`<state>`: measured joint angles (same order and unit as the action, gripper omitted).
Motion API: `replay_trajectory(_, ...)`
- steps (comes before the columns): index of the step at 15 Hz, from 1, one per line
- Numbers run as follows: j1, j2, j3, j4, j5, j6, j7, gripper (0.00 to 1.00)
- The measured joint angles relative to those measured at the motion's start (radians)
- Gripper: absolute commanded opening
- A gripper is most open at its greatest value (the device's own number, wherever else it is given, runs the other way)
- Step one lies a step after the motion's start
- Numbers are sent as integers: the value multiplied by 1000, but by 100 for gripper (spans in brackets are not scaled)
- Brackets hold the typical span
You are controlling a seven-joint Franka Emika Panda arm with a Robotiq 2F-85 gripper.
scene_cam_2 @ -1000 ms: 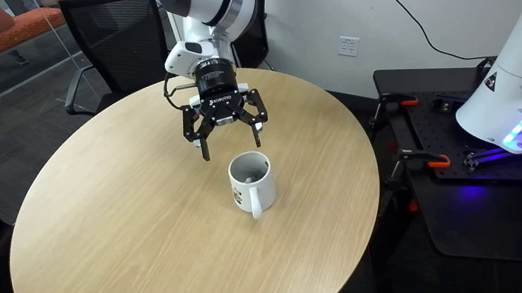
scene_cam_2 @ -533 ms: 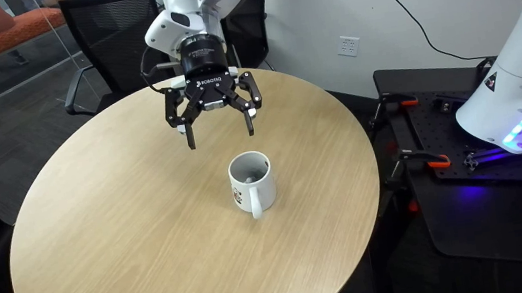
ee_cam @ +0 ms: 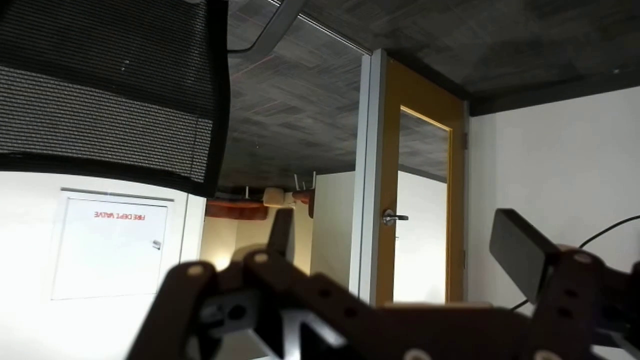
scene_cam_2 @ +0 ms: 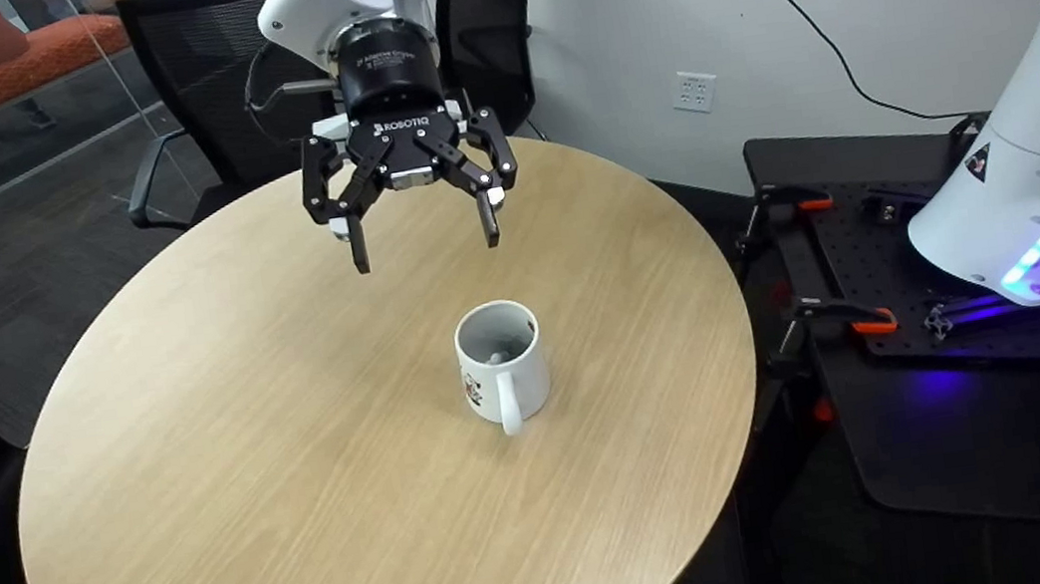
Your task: Put the pen in the mug
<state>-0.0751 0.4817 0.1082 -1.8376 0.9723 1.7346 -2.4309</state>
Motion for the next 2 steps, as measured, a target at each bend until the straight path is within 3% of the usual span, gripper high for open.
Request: replay_trajectory(2, 0, 6, -2, 0, 0, 0, 0, 100)
